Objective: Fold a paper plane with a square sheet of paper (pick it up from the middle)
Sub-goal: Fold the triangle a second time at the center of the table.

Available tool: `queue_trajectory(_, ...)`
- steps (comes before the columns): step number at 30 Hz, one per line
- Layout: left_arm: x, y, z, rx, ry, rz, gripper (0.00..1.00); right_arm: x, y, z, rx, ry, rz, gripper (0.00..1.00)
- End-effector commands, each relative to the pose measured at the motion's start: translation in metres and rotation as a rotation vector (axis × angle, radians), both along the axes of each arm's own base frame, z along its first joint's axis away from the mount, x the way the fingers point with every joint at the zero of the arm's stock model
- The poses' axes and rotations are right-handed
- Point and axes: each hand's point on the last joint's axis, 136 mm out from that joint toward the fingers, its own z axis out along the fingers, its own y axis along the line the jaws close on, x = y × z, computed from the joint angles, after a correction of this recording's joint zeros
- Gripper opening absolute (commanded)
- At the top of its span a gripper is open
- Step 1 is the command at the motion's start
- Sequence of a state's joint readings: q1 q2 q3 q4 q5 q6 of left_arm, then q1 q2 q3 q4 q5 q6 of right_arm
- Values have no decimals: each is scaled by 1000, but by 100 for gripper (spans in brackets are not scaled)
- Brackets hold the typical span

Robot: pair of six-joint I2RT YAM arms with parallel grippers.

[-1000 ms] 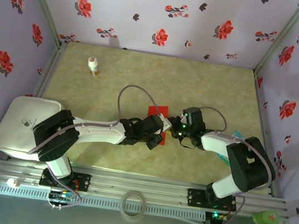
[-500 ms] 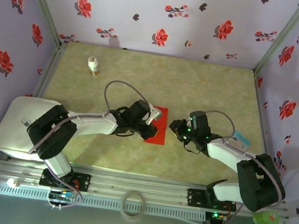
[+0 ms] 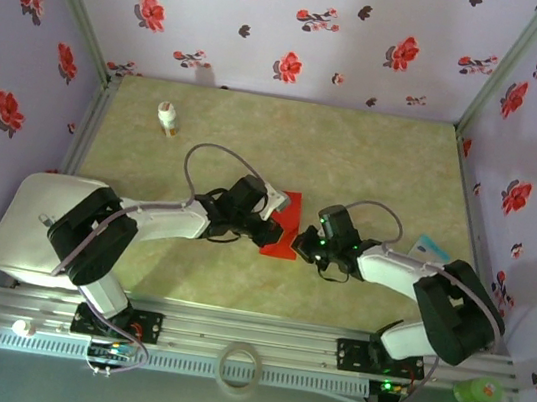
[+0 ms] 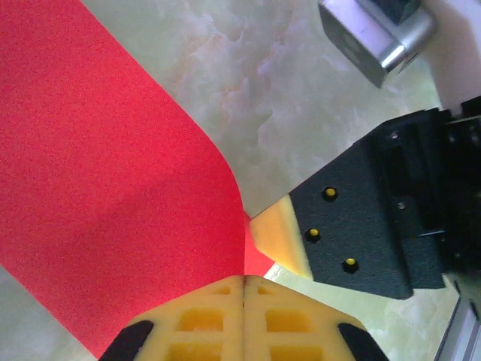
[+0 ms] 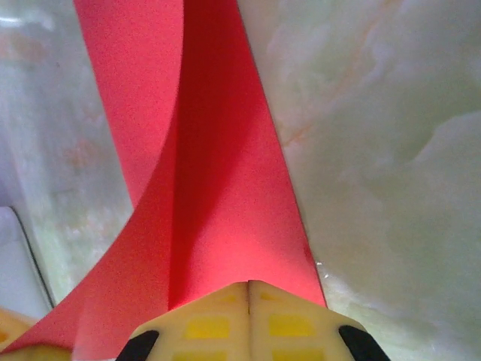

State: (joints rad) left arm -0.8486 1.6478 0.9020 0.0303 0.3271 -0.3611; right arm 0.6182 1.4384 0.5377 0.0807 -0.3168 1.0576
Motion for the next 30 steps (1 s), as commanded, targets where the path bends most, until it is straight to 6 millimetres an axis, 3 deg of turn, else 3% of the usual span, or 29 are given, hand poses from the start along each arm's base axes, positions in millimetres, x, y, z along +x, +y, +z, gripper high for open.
queue_trajectory(1,2,-1,8,-25,3,2,0,8,6,0,-20,-12,13,0)
queue_trajectory(7,4,-1,3,-22,14,11,0,1,-1,-15,-121,41,52,0)
queue_trajectory(15,15,2,-4,-16,27,40,0,-16,-29,-34,-293,105,94,0)
queue_trajectory(21,21,2,-10,-5,37,50,0,-19,-41,-34,-374,109,120,0)
queue_trajectory(30,32,-3,-22,19,29,55,0,-17,-40,-29,-387,97,151,0)
